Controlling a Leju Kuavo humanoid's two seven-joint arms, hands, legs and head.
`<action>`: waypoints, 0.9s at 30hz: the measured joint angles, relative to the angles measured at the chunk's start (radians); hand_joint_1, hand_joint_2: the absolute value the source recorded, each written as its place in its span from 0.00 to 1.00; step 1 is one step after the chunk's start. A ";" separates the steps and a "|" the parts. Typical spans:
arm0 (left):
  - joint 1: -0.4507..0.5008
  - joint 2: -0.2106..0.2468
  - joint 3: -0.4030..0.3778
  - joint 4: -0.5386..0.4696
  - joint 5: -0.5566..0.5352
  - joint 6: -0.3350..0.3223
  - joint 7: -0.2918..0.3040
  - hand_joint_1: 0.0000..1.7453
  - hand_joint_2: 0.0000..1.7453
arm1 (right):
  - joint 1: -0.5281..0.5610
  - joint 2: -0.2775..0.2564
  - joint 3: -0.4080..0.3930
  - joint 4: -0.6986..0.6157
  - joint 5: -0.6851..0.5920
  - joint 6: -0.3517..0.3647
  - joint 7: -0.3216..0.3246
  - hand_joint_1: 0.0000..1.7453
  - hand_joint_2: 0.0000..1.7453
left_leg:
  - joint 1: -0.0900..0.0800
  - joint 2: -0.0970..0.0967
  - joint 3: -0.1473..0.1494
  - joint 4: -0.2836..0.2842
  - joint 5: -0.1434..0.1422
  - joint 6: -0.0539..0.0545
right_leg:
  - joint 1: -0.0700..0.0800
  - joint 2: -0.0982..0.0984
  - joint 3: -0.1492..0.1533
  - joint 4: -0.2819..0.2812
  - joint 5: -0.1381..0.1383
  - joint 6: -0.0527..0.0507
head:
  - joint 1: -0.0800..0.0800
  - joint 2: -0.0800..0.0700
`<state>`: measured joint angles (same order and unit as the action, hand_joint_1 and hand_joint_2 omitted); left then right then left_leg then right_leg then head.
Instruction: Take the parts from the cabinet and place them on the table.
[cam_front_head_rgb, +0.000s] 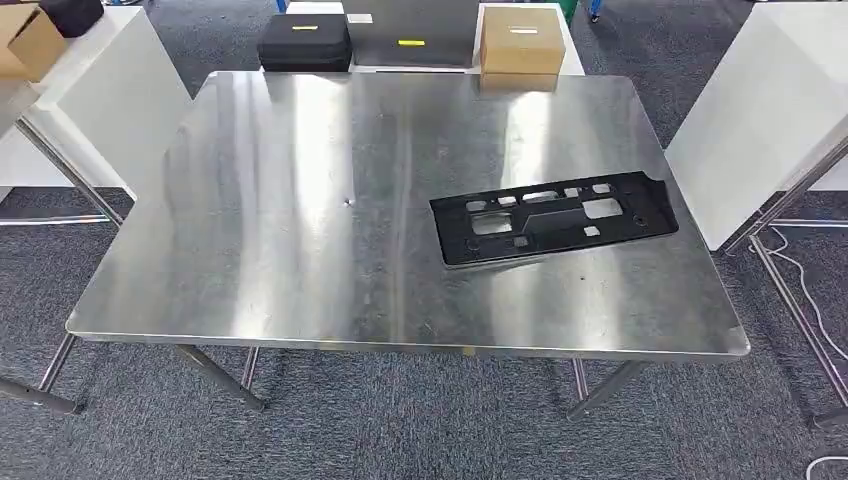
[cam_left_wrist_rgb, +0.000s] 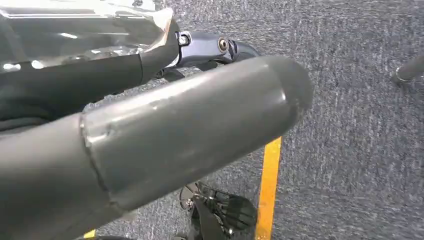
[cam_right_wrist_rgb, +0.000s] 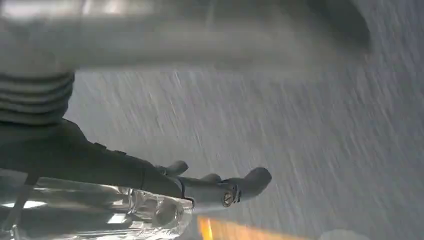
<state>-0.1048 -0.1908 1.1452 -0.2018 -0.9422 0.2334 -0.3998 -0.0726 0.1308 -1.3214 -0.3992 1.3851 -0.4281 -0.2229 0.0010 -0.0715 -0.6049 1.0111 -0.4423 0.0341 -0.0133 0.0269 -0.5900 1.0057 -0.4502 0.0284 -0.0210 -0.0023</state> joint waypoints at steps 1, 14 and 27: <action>0.000 0.001 0.000 0.000 0.000 0.000 0.005 0.00 0.00 | -0.003 -0.001 -0.003 0.023 0.000 0.006 0.012 0.00 1.00 | 0.000 0.000 0.000 0.000 0.000 0.000 | 0.000 0.000 0.000 0.000 0.000 0.000 | 0.000 0.000; 0.003 0.024 -0.044 0.000 -0.065 -0.097 0.071 0.00 0.00 | -0.027 0.011 -0.007 0.165 0.069 0.089 0.111 0.00 1.00 | -0.001 0.000 0.000 0.000 0.000 0.000 | 0.000 0.000 0.001 0.000 0.000 0.000 | 0.000 0.000; 0.007 0.034 -0.089 0.000 -0.110 -0.118 0.048 0.00 0.00 | -0.033 0.025 -0.007 0.181 0.046 0.103 0.151 0.00 0.00 | 0.014 0.016 0.029 -0.047 0.030 0.032 | -0.002 -0.014 -0.065 0.177 -0.109 -0.006 | 0.005 0.000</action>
<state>-0.0982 -0.1564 1.0567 -0.2018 -1.0521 0.1152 -0.3517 -0.1052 0.1560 -1.3283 -0.2178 1.4309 -0.3250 -0.0717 0.0155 -0.0551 -0.5759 0.9640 -0.4123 0.0658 -0.0152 0.0126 -0.6554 1.1828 -0.5595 0.0226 -0.0164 -0.0023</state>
